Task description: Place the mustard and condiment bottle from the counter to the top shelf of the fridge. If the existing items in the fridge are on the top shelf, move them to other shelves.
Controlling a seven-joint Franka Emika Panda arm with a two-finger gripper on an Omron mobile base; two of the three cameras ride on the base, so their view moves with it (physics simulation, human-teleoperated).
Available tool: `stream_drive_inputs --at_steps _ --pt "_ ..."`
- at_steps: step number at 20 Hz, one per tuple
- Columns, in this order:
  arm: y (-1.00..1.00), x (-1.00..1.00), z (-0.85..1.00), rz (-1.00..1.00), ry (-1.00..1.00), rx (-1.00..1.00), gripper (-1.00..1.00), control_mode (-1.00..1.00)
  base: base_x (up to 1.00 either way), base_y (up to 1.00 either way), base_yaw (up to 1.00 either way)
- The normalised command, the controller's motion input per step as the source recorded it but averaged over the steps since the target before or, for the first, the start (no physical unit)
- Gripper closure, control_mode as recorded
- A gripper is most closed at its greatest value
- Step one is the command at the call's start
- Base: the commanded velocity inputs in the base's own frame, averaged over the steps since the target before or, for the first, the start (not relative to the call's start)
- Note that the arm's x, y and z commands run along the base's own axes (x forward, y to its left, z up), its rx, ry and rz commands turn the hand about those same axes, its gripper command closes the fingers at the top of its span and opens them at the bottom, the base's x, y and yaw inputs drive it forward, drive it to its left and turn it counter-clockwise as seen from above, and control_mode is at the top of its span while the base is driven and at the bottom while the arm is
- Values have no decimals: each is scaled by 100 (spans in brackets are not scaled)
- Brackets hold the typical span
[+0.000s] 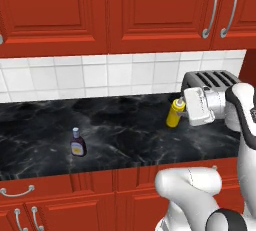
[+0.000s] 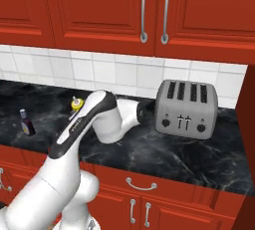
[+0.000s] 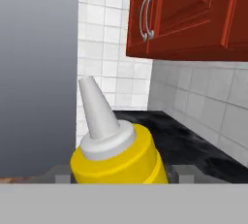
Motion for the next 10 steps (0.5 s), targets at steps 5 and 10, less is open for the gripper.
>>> stream_drive_inputs --at_steps 5,10 --pt "22 -89 100 -1 13 0 100 -100 0 0 0" --pt "33 -81 79 0 15 0 100 -100 0 0 0"
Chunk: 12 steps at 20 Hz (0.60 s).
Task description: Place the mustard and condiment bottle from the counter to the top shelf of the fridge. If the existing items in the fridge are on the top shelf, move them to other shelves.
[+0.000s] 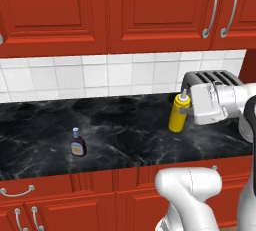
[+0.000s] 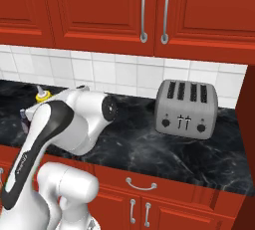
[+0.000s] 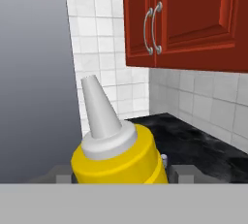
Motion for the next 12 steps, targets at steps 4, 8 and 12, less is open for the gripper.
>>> stream_drive_inputs --at_steps 4,8,12 --pt "26 -57 46 0 20 1 100 -100 0 0 0" --pt "0 -6 0 -1 3 10 100 -100 0 0 0" --pt "0 0 0 0 0 0 100 100 -53 -4 0"
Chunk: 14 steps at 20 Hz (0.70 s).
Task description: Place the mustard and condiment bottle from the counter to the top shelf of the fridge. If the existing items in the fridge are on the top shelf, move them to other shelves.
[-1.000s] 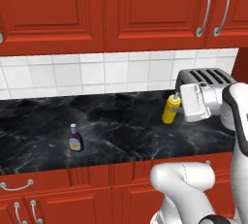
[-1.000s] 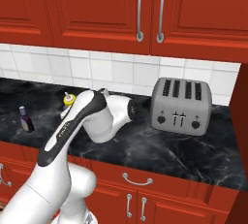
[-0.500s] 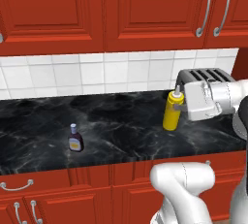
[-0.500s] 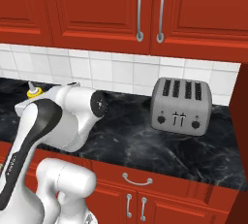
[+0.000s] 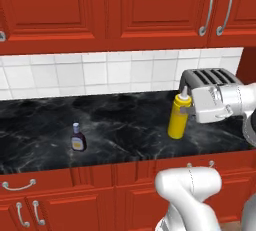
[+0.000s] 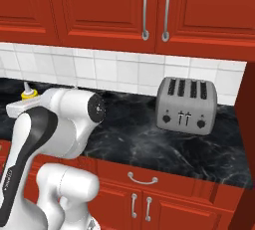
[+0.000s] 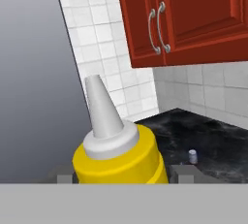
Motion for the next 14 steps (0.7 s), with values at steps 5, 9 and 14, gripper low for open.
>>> stream_drive_inputs --at_steps 5,9,14 --pt "0 0 0 0 0 0 100 100 -100 -17 0" --pt "0 0 0 0 0 0 100 100 -100 -22 -1" --pt "0 0 0 0 0 0 100 100 -98 -42 -43"
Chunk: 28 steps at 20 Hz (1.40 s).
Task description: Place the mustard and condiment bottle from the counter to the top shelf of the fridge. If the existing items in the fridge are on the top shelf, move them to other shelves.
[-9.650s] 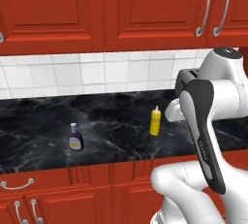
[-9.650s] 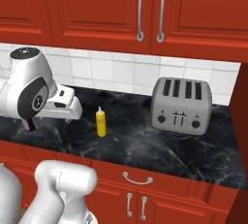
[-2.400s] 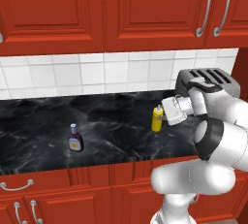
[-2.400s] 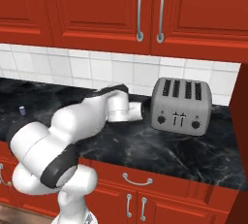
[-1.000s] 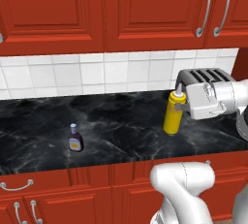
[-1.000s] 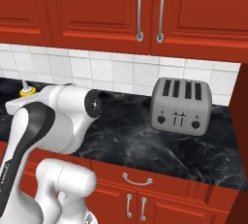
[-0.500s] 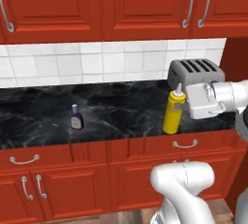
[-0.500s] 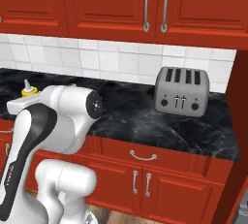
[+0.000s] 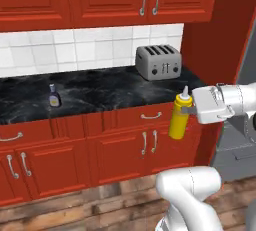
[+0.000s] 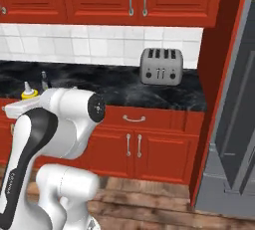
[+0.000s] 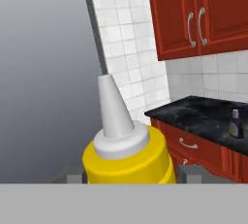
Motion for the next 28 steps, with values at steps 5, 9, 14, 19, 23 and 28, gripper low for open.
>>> stream_drive_inputs --at_steps 5,9,14,19,23,28 --pt "0 0 0 0 0 0 100 100 -46 -24 -73" --pt "0 0 0 0 0 0 100 100 -1 -52 -80" --pt "0 0 0 0 0 0 100 100 11 -81 -70" --pt "0 0 0 0 0 0 100 100 71 -94 -45" --pt "0 0 0 0 0 0 100 100 99 -92 -31" --pt "0 0 0 0 0 0 100 100 100 -86 -14"
